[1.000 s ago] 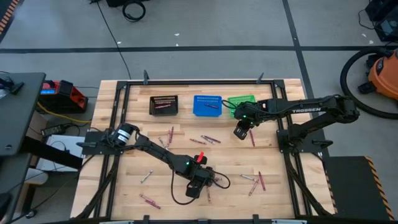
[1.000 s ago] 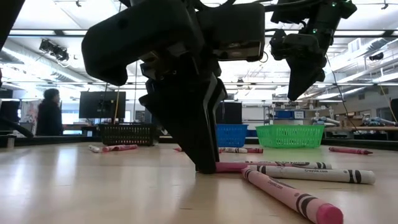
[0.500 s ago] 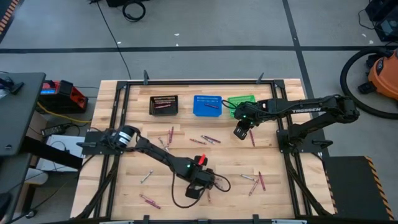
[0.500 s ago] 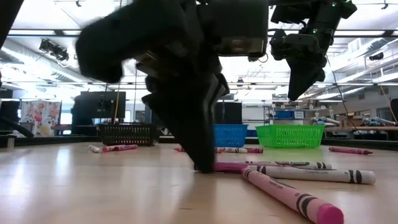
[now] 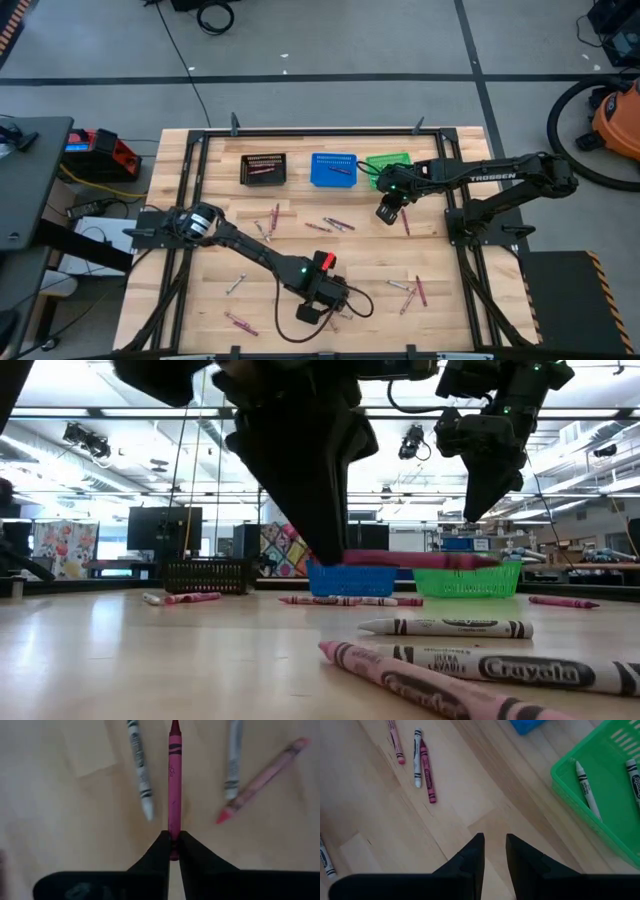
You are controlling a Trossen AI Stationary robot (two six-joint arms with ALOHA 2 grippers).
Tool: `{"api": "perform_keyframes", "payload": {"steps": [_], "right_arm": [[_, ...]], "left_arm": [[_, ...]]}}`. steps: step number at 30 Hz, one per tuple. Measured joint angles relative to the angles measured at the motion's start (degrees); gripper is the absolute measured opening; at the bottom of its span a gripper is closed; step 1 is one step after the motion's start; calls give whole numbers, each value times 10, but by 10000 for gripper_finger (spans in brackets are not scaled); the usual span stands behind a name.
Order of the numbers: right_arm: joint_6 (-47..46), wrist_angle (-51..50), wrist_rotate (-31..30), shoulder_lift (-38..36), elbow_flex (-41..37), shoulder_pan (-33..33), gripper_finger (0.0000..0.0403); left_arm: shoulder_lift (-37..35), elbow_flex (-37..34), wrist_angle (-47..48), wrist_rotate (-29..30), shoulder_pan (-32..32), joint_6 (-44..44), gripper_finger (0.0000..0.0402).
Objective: Sort crayons
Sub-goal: Put the red crayon into the blue bin
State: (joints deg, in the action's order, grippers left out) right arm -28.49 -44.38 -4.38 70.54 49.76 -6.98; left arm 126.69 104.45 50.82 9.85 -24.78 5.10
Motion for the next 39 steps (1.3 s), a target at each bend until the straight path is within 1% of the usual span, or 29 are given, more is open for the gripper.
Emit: {"api": "perform_keyframes", "payload": {"steps": [6, 9, 16, 24, 30, 32, 36, 39], "right_arm": [[1, -9, 0, 0, 0, 0, 87], [1, -19, 0, 0, 0, 0, 87], [2, -55, 0, 0, 0, 0, 87], [38, -64, 0, 0, 0, 4, 87], [59, -63, 0, 0, 0, 3, 87], [64, -64, 0, 0, 0, 3, 87], [60, -68, 0, 0, 0, 3, 87], [44, -83, 0, 0, 0, 5, 87]], "left_arm": [[-2, 26, 90, 70, 33, -15, 23], [-7, 29, 128, 84, 59, -20, 23], [-37, 29, 138, 94, 138, -70, 23], [-62, 29, 129, 95, 264, -150, 23], [-62, 29, 91, 33, 348, -218, 23], [-60, 29, 76, 21, 371, -242, 23], [-58, 29, 67, -17, 413, -274, 23], [-58, 29, 66, -34, 439, -297, 23]]}}
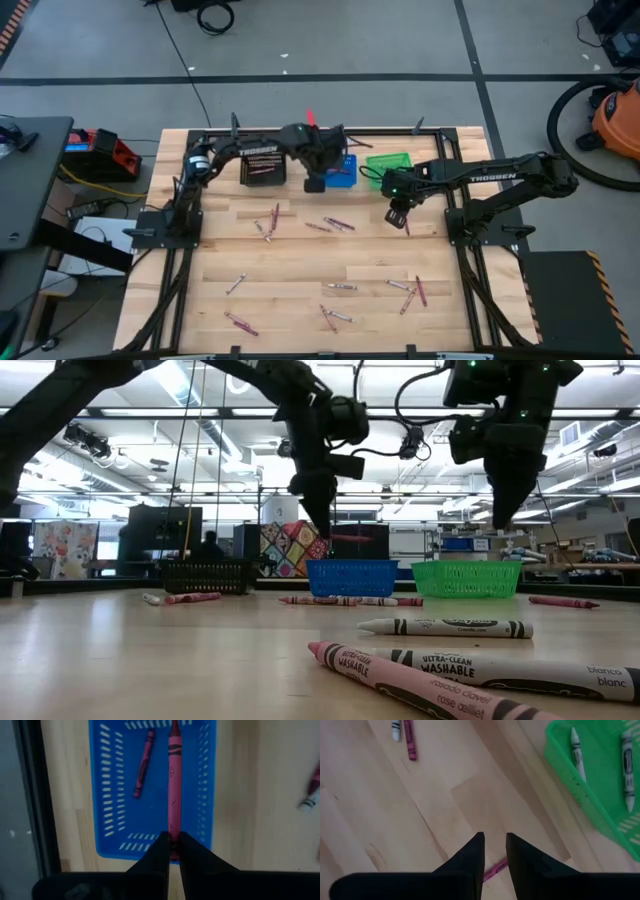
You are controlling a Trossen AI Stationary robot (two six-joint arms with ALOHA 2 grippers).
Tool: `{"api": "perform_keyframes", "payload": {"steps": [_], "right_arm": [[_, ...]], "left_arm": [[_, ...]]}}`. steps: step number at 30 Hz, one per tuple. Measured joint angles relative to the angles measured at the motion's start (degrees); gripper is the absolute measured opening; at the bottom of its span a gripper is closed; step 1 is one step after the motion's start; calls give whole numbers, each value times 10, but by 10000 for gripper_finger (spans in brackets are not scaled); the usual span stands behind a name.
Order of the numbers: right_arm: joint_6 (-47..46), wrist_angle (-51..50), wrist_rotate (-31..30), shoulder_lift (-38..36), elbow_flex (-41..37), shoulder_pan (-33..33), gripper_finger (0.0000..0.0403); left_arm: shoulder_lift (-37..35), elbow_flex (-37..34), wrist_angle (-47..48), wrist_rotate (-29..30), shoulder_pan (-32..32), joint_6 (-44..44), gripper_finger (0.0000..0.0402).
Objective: Sort crayons
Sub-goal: Put the red crayon into the blue bin
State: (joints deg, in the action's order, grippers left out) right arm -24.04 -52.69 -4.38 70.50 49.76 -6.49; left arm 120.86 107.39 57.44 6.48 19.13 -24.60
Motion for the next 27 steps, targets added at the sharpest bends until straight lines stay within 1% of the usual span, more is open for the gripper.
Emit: {"api": "perform_keyframes", "payload": {"steps": [3, 6, 8, 13, 17, 27], "right_arm": [[-3, -18, 0, 0, 0, 3, 87], [-2, -31, -3, 0, 0, 7, 87], [5, -32, -3, 0, 0, 8, 87], [32, -30, -20, 0, 0, 8, 87], [32, -30, -38, 0, 0, 8, 87], [32, -29, -35, 0, 0, 8, 87]], "left_arm": [[2, 0, -1, -25, 23, -7, 23], [8, 0, -1, -36, 39, -7, 23], [10, 0, -8, -37, 43, -7, 25], [10, 0, -7, -77, 36, -4, 40], [11, 0, -7, -79, 24, -5, 58], [11, 0, -9, -77, 27, -2, 103]]}}
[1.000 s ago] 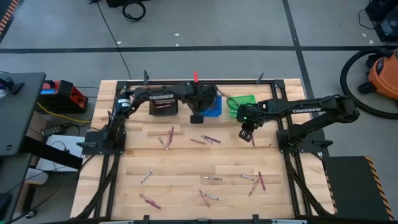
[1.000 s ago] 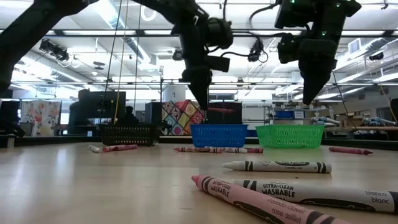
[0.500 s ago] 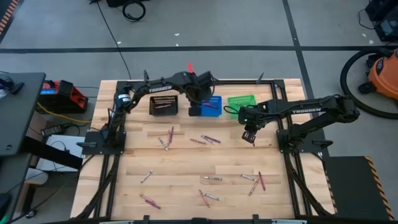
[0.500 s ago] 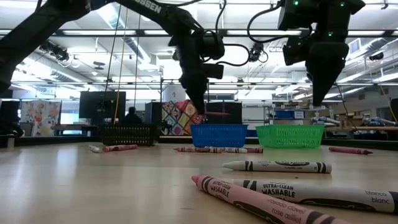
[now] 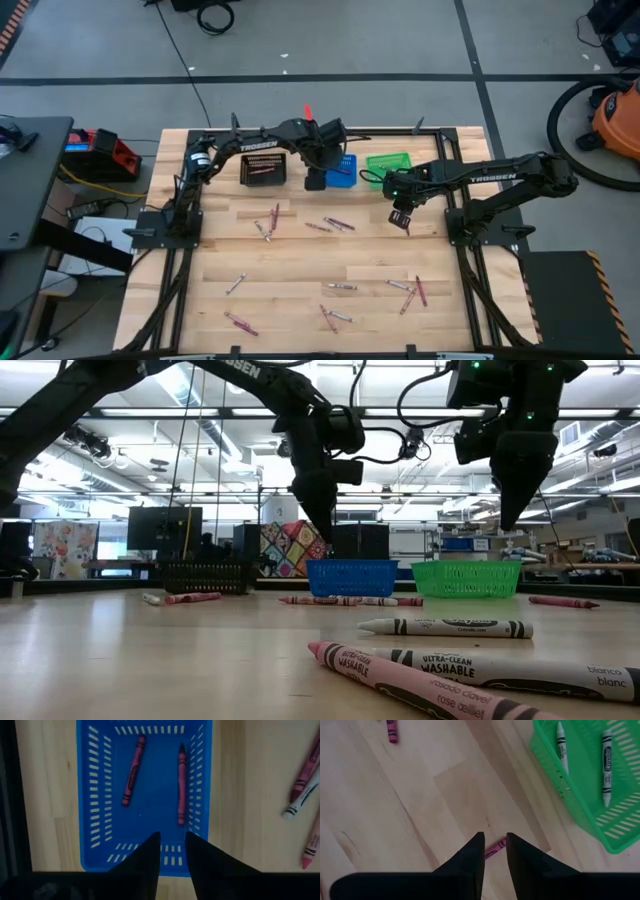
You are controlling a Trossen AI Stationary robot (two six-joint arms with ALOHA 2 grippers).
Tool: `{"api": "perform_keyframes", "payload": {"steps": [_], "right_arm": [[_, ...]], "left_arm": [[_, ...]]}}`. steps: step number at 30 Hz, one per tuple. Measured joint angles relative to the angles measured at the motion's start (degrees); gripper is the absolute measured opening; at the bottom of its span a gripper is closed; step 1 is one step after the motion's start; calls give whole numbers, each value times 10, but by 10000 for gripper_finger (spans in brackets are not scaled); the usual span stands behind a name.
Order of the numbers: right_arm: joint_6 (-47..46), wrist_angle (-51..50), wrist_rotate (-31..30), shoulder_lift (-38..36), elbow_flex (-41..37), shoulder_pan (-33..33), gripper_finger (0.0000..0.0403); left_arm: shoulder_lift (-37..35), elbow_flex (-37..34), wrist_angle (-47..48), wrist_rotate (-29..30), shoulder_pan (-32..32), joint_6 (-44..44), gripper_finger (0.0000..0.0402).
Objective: Sort crayons
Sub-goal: Put the red crayon into the blue bin
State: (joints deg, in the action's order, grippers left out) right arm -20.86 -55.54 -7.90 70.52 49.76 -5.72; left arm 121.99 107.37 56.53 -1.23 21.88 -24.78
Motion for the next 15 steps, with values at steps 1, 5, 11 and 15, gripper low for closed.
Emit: {"api": "perform_keyframes", "payload": {"steps": [1, 5, 11, 15], "right_arm": [[0, 0, 0, 0, 0, 0, 87], [15, 15, 0, 0, 0, 0, 87], [37, 104, -8, 0, 0, -8, 87], [12, 136, -9, 0, 0, -14, 87]], "left_arm": [[0, 0, 6, 0, 2, -1, 104], [0, 0, 38, 0, 5, -24, 107], [-7, 0, 45, 1, -3, -89, 107], [-11, 1, 81, 0, -4, -82, 107]]}}
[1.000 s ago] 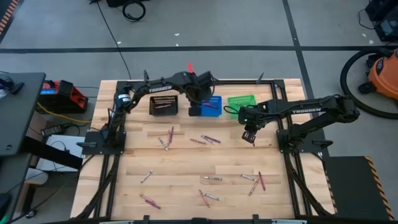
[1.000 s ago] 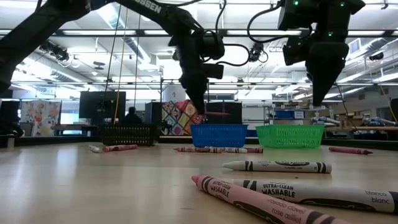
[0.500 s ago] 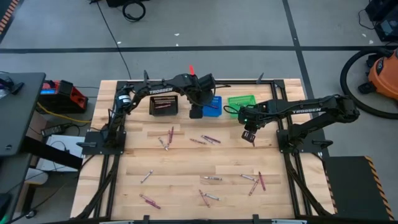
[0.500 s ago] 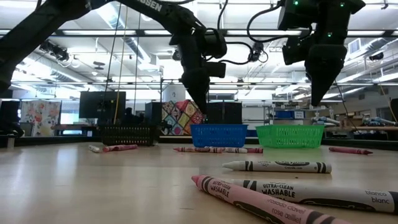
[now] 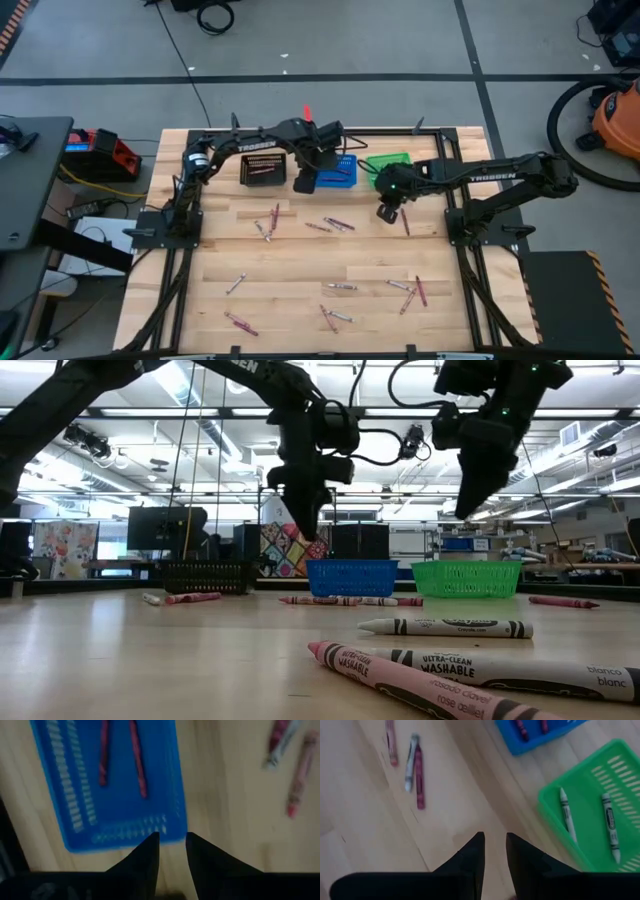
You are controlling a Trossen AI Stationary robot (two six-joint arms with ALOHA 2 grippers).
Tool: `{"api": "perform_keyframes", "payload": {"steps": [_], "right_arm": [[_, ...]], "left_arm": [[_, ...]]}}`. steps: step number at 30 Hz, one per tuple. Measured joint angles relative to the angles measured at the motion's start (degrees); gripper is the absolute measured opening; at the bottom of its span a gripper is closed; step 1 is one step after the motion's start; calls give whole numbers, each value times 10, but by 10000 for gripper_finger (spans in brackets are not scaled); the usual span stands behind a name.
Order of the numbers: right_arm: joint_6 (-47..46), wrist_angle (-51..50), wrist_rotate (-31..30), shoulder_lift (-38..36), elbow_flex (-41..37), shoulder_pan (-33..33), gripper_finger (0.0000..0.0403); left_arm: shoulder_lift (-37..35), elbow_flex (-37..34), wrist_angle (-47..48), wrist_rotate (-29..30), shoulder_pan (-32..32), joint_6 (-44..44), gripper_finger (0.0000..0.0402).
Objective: Sort crayons
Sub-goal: Put the red crayon into the blue bin
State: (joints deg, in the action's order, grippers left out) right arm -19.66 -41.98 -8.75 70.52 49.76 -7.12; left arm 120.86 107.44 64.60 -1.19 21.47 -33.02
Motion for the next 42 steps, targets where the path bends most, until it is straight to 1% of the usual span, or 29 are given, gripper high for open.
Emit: {"api": "perform_keyframes", "payload": {"steps": [4, 6, 9, 12, 15, 18, 22, 25, 28, 31, 34, 38, 42], "right_arm": [[17, 15, -1, 4, 0, -8, 87], [19, 29, -2, 9, 0, -11, 87], [47, 64, -1, 27, 0, -10, 87], [85, 89, 2, 54, 0, -1, 87], [105, 108, -9, 78, 0, 10, 87], [99, 127, -8, 93, 0, 20, 87], [64, 147, -4, 109, 0, 41, 87], [52, 150, -4, 110, 0, 59, 87], [49, 161, -5, 109, 0, 75, 87], [49, 188, -6, 113, 0, 82, 87], [63, 206, -7, 120, 0, 82, 87], [77, 234, -8, 140, 0, 82, 87], [78, 246, -8, 164, 0, 82, 87]], "left_arm": [[-5, 0, 39, 0, -7, 37, 107], [-5, 0, 43, 0, -17, 59, 107], [-5, 0, 83, 0, -39, 88, 107], [-5, 0, 127, 0, -68, 95, 107], [-12, -1, 147, 0, -96, 82, 107], [-25, -1, 156, -2, -114, 85, 107], [-53, -5, 163, -2, -125, 111, 107], [-95, -48, 150, -6, -126, 127, 107], [-156, -137, 108, -3, -123, 157, 107], [-229, -236, 42, -2, -126, 188, 107], [-289, -312, -18, -2, -137, 223, 107], [-333, -366, -59, 11, -149, 263, 107], [-339, -392, -65, 20, -158, 279, 107]]}}
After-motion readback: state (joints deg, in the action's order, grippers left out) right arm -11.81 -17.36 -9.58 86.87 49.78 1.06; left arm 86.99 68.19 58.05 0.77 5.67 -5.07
